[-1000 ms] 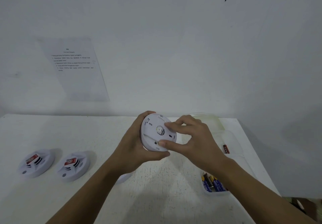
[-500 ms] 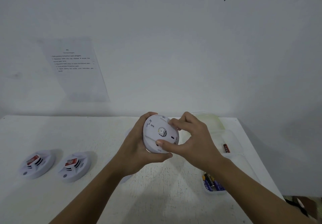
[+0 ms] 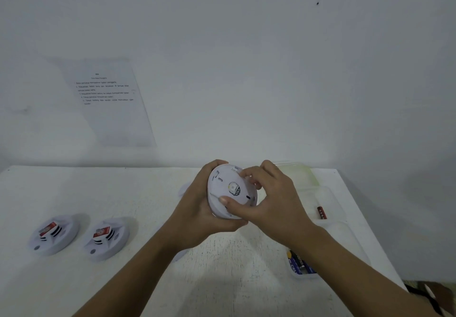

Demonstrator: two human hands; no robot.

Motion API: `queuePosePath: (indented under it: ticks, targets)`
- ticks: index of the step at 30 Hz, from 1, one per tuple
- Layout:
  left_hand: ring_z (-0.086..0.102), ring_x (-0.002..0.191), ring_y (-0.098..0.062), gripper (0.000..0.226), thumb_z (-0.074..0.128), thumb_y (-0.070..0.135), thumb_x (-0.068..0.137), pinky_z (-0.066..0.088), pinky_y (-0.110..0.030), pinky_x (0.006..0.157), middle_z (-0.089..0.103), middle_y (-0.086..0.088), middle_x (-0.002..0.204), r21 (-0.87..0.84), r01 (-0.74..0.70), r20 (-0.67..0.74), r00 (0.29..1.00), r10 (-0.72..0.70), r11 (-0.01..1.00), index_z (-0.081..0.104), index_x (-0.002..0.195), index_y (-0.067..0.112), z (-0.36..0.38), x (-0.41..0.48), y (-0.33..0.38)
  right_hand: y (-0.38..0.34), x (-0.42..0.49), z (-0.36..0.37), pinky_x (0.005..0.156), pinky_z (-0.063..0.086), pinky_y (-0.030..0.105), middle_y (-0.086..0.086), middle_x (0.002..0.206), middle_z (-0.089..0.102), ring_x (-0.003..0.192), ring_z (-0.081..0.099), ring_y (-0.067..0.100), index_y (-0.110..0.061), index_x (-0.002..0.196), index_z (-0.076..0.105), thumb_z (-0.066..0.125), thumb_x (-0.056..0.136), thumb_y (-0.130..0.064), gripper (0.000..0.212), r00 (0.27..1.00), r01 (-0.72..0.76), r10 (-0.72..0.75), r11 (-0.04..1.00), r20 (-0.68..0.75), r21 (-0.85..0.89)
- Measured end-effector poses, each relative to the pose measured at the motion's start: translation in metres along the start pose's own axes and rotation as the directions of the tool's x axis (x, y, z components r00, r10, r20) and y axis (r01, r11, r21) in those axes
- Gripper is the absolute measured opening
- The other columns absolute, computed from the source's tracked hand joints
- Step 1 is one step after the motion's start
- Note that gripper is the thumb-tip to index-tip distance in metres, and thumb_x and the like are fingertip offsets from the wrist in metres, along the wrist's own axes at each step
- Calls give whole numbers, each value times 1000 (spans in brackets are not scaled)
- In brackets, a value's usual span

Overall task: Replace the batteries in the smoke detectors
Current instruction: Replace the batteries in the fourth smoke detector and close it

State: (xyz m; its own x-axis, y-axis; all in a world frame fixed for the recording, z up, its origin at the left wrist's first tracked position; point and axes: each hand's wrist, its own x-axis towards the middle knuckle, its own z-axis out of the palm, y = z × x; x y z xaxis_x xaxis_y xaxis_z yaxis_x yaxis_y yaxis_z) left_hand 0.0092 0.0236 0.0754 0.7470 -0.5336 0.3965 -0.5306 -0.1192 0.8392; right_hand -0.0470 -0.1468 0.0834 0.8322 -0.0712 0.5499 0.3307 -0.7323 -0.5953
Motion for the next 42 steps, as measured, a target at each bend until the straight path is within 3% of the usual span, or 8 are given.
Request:
queuePosePath:
  ticks: [6, 12, 18, 25, 29, 33, 36, 42]
  targets:
    - [61, 120, -21, 83, 91, 3, 65, 57, -23, 87, 64, 11, 123, -17, -4, 5, 1000, 4, 1000, 47, 134, 16, 0, 0, -3, 0, 2, 0, 68, 46, 9, -13, 95, 49, 89, 54, 3, -21, 111, 66, 61, 72, -72, 65, 1000, 18, -18, 1000, 22, -18]
    - [58, 124, -24, 80, 87, -5, 72, 57, -34, 97, 63, -1, 131, 4, 63, 2, 998, -63, 998, 48, 139, 11, -5, 3, -28, 5, 8, -17, 77, 42, 7, -17, 105, 51, 100, 50, 0, -26, 129, 63, 70, 72, -70, 72, 976, 11, -21, 999, 215, 51]
    - [61, 119, -36, 69, 68, -28, 77, 53, -54, 98, 59, -26, 132, 0, 155, -40, 987, -154, 988, 45, 139, -8, 0, -3, -63, 7, 12, -23, 69, 46, 20, -11, 93, 56, 83, 53, 7, -22, 107, 67, 80, 72, -57, 51, 969, 78, -77, 997, 237, 6]
    - [59, 124, -22, 87, 91, 0, 68, 56, -31, 98, 62, -2, 132, -22, 110, 82, 991, -108, 994, 46, 141, 12, -3, 2, -25, 4, 14, -22, 70, 46, 20, -10, 97, 52, 87, 53, 9, -19, 111, 63, 78, 75, -53, 52, 963, 110, -113, 994, 246, 27]
    - [57, 125, -10, 87, 92, 15, 65, 51, -15, 93, 60, 19, 128, 0, 75, 142, 987, -74, 997, 44, 137, 29, -6, 2, -6, 4, 12, -20, 73, 49, 22, -9, 105, 48, 98, 51, 11, -18, 116, 60, 74, 80, -52, 51, 951, 123, -120, 992, 285, 8]
    - [58, 124, -12, 87, 92, 13, 65, 52, -17, 93, 60, 19, 128, 28, 49, 134, 990, -53, 998, 45, 137, 29, -8, 4, -1, 4, 14, -21, 77, 50, 25, -11, 107, 48, 101, 52, 11, -18, 119, 61, 74, 82, -50, 51, 948, 121, -122, 992, 292, 24]
    - [59, 124, -19, 88, 94, 13, 66, 55, -28, 98, 62, 10, 129, 33, 55, 102, 993, -59, 998, 46, 139, 22, -10, 5, -6, 3, 15, -21, 78, 50, 29, -10, 104, 49, 97, 52, 9, -20, 119, 66, 66, 81, -61, 56, 959, 103, -94, 994, 267, -23]
    - [62, 120, -27, 86, 94, 3, 64, 58, -33, 96, 66, -2, 127, 0, 61, -1, 998, -61, 998, 51, 138, 12, -4, 3, -15, 1, 11, -15, 75, 42, 21, -4, 95, 48, 90, 46, 10, -21, 121, 69, 65, 87, -56, 50, 970, 63, -33, 991, 240, -119]
